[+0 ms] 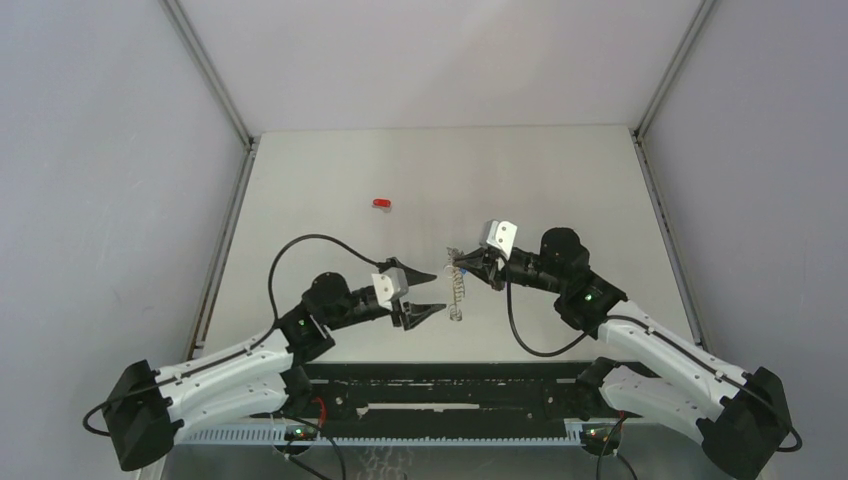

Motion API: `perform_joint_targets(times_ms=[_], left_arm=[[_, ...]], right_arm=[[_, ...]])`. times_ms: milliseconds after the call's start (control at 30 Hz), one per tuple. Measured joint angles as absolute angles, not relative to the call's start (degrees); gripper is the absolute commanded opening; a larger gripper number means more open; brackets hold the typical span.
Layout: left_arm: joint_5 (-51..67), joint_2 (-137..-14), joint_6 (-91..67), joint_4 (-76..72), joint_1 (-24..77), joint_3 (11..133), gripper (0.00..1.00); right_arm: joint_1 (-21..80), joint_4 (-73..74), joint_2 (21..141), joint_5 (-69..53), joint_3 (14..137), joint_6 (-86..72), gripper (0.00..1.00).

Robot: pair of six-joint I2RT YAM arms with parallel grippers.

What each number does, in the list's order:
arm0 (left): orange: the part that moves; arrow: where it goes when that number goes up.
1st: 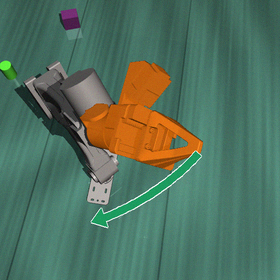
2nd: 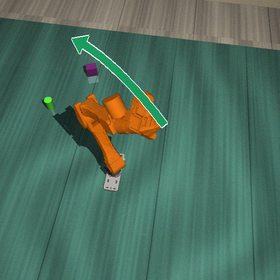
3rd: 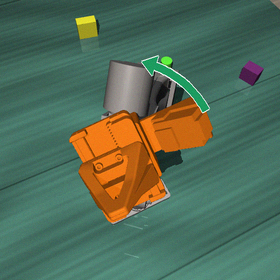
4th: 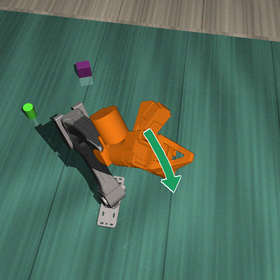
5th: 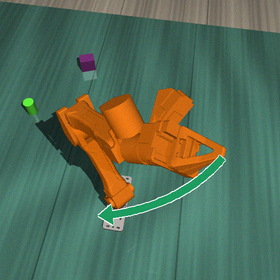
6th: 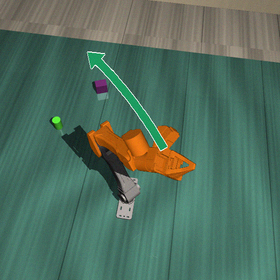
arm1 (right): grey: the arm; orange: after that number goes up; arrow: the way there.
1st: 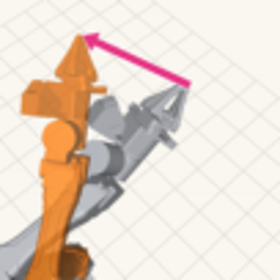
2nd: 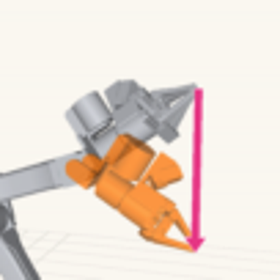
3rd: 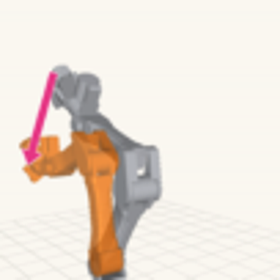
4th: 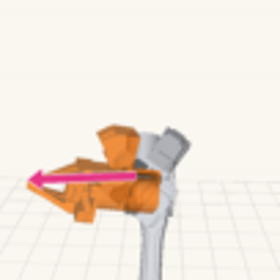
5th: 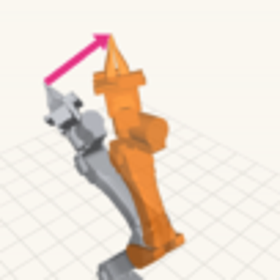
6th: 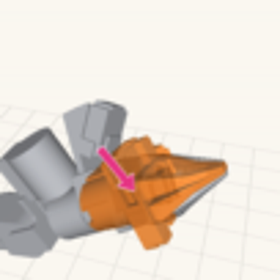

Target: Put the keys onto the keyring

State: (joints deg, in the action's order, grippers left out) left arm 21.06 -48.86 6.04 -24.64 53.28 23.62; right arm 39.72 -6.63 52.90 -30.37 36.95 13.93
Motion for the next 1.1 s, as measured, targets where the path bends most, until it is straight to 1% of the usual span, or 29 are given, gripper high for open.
perform_joint_targets(times_ms=[267,400,600,833,933,1100], left_arm=[[22.44,-48.31,-1.28,-31.46,47.57,22.31,0.69],[24.27,-49.28,-2.59,-33.30,47.44,22.37,0.66],[24.75,-53.17,-3.99,-33.82,47.44,22.70,0.48],[24.51,-56.77,-5.15,-33.85,47.44,25.26,0.38],[24.29,-57.17,-5.45,-33.93,47.44,26.00,0.32],[24.29,-57.80,-5.48,-34.20,47.44,26.76,0.15]], right_arm=[[39.79,-6.57,52.82,-31.18,36.95,13.96,0.00],[39.90,-6.57,52.82,-31.14,36.95,13.96,0.00],[40.62,-6.57,52.82,-30.70,36.95,13.98,0.00],[41.36,-6.55,52.82,-30.35,36.95,14.04,0.00],[41.41,-6.55,52.82,-30.13,36.95,14.11,0.00],[41.45,-6.52,52.82,-30.02,36.95,14.13,0.00]])
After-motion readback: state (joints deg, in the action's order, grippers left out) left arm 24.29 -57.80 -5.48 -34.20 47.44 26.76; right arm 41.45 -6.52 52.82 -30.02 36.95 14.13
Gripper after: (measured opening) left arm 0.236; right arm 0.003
